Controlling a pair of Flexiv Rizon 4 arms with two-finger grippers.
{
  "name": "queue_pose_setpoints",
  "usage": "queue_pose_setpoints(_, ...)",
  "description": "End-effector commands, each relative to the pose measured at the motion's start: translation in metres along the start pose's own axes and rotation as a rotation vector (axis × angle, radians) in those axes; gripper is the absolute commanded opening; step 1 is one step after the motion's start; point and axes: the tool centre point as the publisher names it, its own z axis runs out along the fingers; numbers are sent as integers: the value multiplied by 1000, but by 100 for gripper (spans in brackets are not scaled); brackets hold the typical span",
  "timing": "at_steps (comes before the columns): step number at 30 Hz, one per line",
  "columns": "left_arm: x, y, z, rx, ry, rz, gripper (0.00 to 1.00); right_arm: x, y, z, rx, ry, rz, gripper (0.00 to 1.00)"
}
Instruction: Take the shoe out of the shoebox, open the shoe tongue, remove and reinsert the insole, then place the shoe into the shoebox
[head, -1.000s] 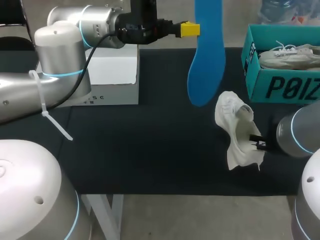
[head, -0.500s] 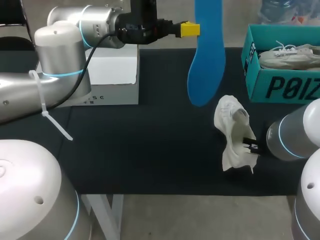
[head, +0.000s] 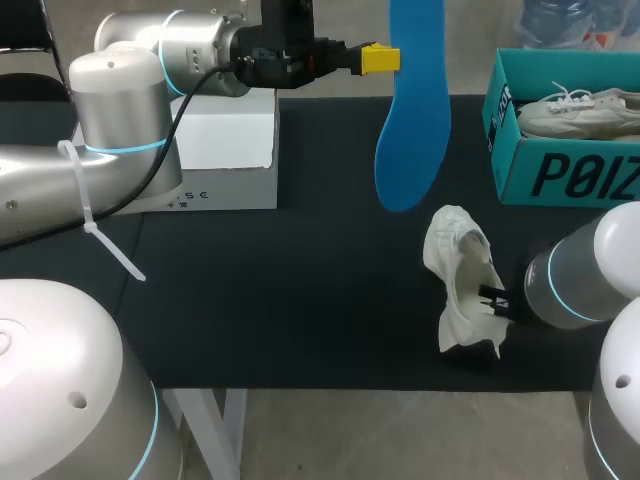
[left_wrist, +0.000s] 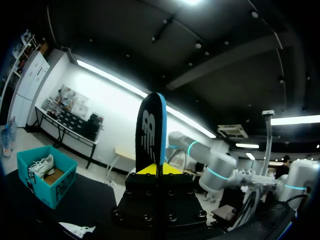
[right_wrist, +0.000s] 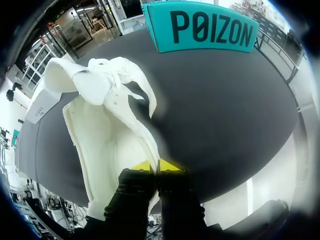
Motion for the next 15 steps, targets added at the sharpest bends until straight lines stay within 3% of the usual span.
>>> queue_pose_setpoints(1,0,0,0,-1,1,0,0,1,-5,8,9,5,8,100)
queue_pose_setpoints(7,0,0,0,-1,1,0,0,4,2,-11,-48,46,23,100)
queue_pose_setpoints(15,0,0,0,-1,1,0,0,4,22,-52,-147,114,15,100)
